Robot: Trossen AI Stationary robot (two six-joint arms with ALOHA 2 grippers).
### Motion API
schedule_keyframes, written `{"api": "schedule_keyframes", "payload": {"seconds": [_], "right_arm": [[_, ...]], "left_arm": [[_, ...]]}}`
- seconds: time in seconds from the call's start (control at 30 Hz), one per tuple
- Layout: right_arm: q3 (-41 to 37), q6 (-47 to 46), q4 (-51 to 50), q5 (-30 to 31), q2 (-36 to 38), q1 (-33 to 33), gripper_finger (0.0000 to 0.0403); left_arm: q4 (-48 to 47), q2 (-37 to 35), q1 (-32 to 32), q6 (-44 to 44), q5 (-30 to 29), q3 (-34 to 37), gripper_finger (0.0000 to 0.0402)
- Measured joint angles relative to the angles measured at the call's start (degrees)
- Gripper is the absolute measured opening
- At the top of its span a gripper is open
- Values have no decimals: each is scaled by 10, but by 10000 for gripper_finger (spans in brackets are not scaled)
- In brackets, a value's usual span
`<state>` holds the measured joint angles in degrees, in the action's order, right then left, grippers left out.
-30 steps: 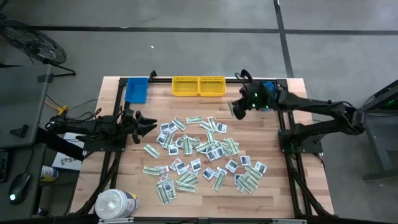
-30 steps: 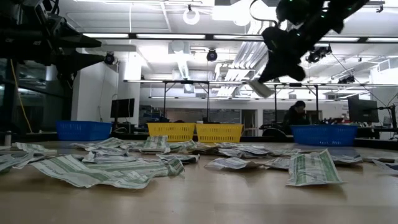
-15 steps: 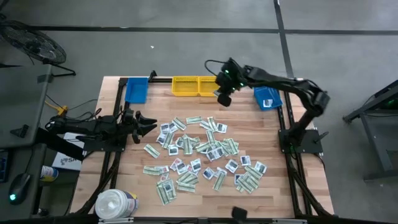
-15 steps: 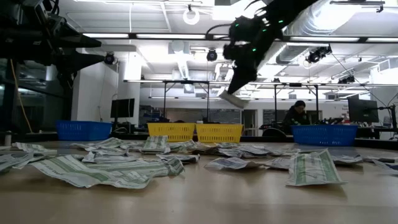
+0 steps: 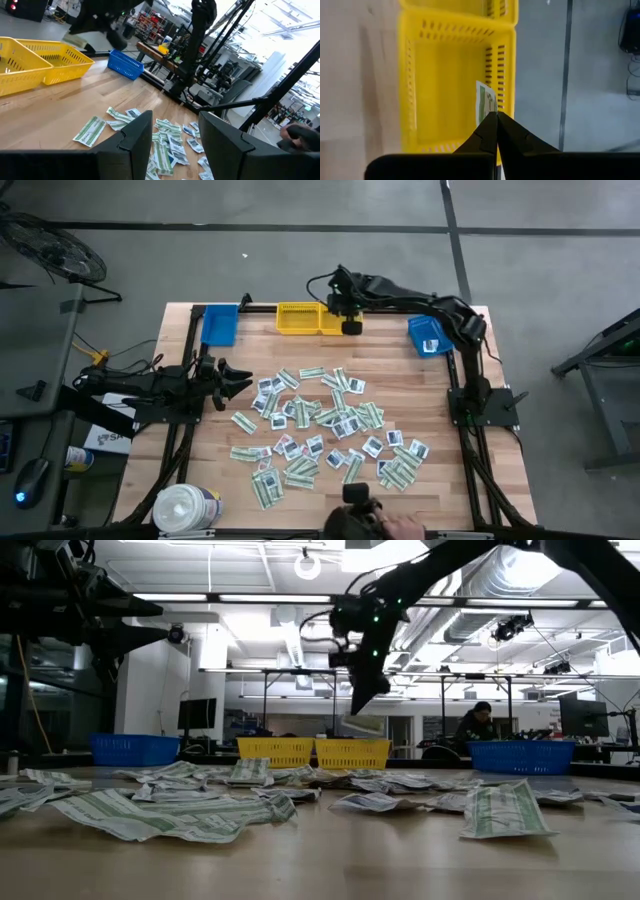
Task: Pick & Place First Aid Supplies
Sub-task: Put the green bandage pack into the right yellow bin
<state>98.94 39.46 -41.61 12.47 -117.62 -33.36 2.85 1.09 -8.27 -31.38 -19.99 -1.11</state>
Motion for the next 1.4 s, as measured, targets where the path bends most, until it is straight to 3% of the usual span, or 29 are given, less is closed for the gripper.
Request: {"api": "schedule_keyframes", "payload": {"seconds": [0.23,0.43,1.13,1.4], "right_arm": [[-21,-3,9,33,-22,9,0],[-32,-4,23,8,-22,26,0],[-32,-35,-27,22,-22,45,0],[-32,-32,-38,1,-22,45,15]], "left_arm": [[0,0,0,0,0,0,161],[0,0,0,0,0,0,161],[0,0,0,0,0,0,161],[0,0,0,0,0,0,161]]}}
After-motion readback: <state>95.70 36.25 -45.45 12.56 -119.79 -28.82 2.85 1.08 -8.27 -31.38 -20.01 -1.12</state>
